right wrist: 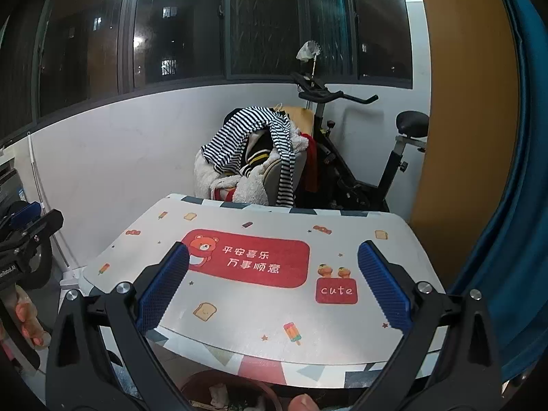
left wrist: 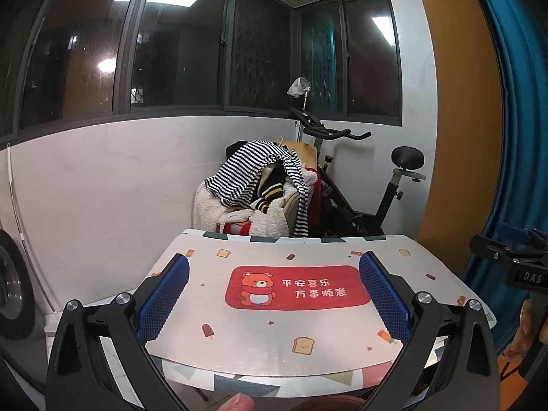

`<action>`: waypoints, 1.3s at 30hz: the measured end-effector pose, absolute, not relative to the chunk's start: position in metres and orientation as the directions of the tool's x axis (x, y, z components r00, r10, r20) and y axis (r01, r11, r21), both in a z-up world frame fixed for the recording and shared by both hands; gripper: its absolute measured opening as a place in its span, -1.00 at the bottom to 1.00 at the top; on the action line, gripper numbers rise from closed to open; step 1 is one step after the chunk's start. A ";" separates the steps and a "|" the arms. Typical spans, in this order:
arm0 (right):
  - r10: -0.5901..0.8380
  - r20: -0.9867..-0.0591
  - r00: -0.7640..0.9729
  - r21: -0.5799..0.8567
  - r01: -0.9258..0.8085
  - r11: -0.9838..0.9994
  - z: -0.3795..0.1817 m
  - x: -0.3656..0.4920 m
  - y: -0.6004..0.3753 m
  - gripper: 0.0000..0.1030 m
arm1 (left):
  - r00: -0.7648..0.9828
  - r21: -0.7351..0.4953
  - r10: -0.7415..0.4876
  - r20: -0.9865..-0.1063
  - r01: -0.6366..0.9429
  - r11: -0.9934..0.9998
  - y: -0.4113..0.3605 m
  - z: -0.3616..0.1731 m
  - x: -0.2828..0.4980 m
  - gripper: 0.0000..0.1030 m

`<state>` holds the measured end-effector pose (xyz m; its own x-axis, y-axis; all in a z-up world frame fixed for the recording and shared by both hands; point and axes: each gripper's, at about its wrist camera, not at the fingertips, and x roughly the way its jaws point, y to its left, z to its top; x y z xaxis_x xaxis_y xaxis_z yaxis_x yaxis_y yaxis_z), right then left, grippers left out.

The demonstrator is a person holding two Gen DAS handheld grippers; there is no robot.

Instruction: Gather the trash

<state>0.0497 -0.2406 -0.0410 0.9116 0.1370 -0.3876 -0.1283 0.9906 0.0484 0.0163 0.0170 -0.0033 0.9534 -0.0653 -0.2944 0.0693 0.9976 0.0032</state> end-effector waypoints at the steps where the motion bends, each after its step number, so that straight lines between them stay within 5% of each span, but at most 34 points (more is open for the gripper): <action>1: 0.137 -0.388 0.911 0.049 -0.128 0.991 -0.040 0.049 -0.240 0.89 | 0.953 0.004 -0.065 -0.296 0.069 0.998 0.017 -0.003 0.017 0.88; 39: 0.134 -0.402 0.906 0.070 -0.116 0.991 -0.045 0.047 -0.243 0.89 | 0.942 0.035 -0.053 -0.330 0.068 0.997 0.013 -0.006 0.019 0.89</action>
<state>0.0465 -0.2429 -0.0452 0.9057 0.1344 -0.4020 -0.1160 0.9908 0.0698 0.0191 0.0134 -0.0057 0.9424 -0.0530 -0.3303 0.0684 0.9970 0.0351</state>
